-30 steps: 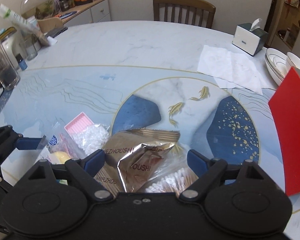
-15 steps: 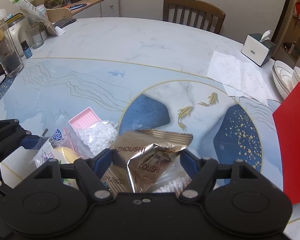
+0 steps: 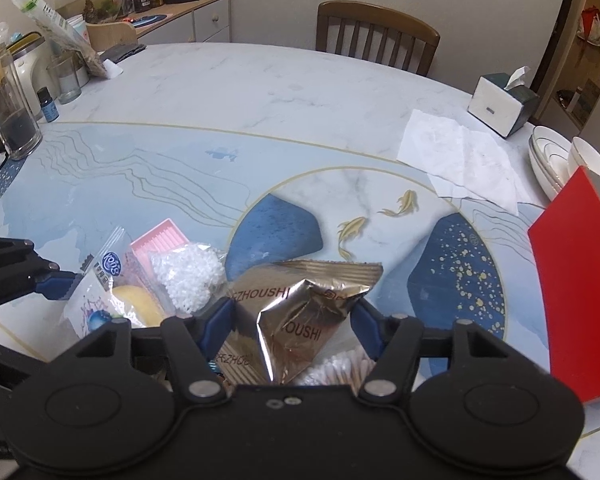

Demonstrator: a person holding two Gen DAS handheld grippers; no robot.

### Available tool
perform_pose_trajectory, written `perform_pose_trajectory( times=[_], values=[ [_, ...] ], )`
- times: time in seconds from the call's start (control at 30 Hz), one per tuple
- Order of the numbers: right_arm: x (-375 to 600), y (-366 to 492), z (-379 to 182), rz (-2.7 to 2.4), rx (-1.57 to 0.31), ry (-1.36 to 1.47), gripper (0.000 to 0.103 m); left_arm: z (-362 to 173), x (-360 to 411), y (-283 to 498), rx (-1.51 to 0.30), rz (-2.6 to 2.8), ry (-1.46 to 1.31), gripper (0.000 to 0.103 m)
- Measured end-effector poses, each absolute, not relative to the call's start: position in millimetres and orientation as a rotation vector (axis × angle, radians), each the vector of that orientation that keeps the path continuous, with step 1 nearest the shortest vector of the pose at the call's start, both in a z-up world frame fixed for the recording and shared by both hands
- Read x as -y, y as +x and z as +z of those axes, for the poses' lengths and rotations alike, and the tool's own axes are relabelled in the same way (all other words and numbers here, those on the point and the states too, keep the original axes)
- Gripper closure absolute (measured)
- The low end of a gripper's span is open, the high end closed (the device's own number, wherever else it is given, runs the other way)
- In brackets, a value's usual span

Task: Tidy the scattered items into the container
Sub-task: 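Grasp the blueberry bread bag with left gripper while right grasps the gold ZHOUSHI packet, then carry the bread bag and gold packet with both grippers to the red box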

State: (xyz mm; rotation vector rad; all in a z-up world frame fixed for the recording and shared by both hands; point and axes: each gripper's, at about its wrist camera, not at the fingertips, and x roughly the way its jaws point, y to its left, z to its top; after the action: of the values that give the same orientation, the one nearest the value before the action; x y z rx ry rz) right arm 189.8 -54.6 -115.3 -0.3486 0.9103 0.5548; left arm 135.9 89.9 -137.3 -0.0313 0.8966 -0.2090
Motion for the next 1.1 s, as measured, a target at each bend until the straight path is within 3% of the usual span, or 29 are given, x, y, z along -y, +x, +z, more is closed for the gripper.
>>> perform_pose_trajectory(
  times=[1.1],
  values=[
    [130, 173, -55, 0.549, -0.784, -0.310, 0.040, -77, -64, 130, -0.829, -0.203, -0.113, 0.049]
  ],
)
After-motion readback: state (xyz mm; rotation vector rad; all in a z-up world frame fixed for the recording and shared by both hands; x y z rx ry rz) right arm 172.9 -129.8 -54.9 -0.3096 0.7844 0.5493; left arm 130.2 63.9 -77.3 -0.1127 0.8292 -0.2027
